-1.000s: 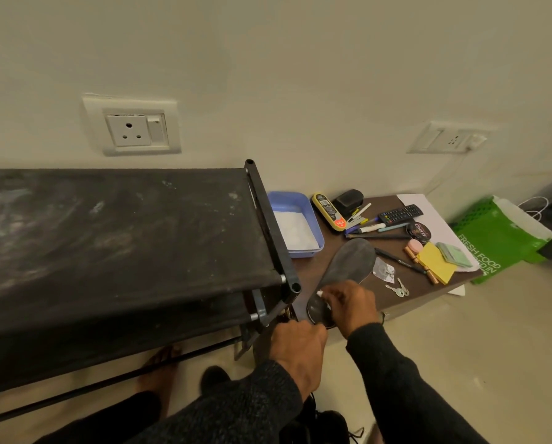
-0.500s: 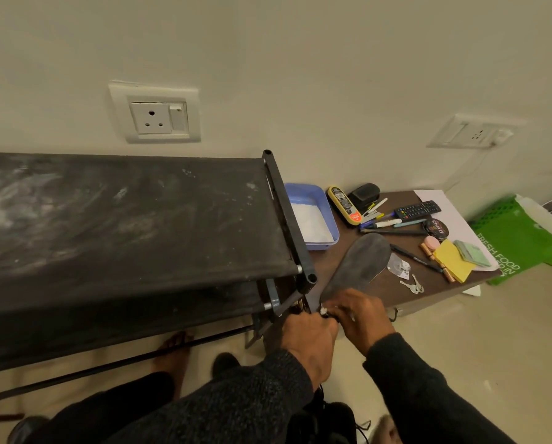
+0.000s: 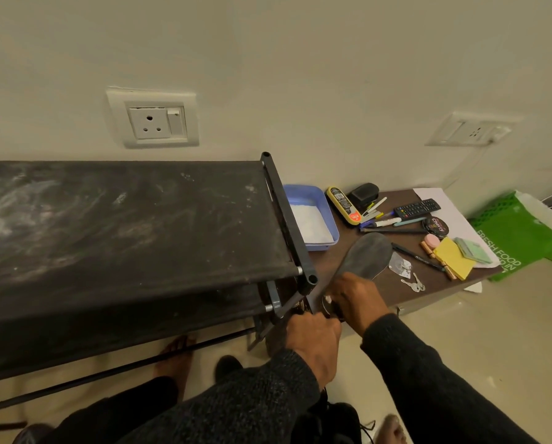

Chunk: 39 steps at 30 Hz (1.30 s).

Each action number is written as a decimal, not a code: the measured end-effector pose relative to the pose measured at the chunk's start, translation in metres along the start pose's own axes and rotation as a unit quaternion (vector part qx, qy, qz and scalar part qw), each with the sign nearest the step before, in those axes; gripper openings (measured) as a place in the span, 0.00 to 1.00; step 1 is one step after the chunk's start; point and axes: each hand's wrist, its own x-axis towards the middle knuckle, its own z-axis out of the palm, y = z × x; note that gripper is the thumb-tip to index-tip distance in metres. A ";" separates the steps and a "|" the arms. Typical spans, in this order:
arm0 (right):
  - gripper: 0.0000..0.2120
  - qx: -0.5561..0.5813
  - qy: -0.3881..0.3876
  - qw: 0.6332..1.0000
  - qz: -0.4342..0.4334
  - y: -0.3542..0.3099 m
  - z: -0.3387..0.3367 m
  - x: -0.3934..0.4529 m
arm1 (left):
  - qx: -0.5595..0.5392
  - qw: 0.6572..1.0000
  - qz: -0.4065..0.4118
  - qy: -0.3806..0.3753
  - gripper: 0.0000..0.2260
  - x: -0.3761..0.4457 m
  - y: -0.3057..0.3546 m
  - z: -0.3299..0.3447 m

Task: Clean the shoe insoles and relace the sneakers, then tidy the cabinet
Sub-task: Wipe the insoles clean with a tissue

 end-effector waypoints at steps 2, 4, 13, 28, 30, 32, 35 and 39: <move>0.07 0.001 0.010 1.000 0.028 -0.005 0.005 0.006 | -0.003 1.000 0.002 -0.013 0.19 -0.001 0.001 -0.001; 0.11 -0.016 0.011 1.000 0.024 -0.004 0.011 -0.007 | -0.008 1.000 -0.005 -0.017 0.19 -0.001 0.001 -0.004; 0.14 0.168 0.135 0.936 0.277 0.017 -0.016 -0.053 | -0.009 0.997 -0.013 -0.071 0.31 -0.001 0.002 0.001; 0.07 0.118 0.085 0.949 0.280 0.022 0.004 -0.027 | 0.038 0.990 -0.022 -0.133 0.39 0.025 0.021 0.002; 0.06 0.117 0.088 0.947 0.287 0.024 0.002 -0.026 | 0.020 0.988 -0.032 -0.153 0.39 0.025 0.020 0.002; 0.03 0.093 0.086 0.951 0.282 0.023 -0.001 -0.026 | 0.007 0.984 -0.034 -0.176 0.42 0.025 0.018 0.002; 0.04 0.092 0.071 0.961 0.252 0.012 -0.002 -0.034 | 0.017 0.982 -0.035 -0.187 0.45 0.024 0.018 0.006; 0.03 0.105 0.010 0.977 0.184 0.003 0.010 -0.047 | 0.006 0.984 -0.052 -0.172 0.43 0.027 0.022 0.011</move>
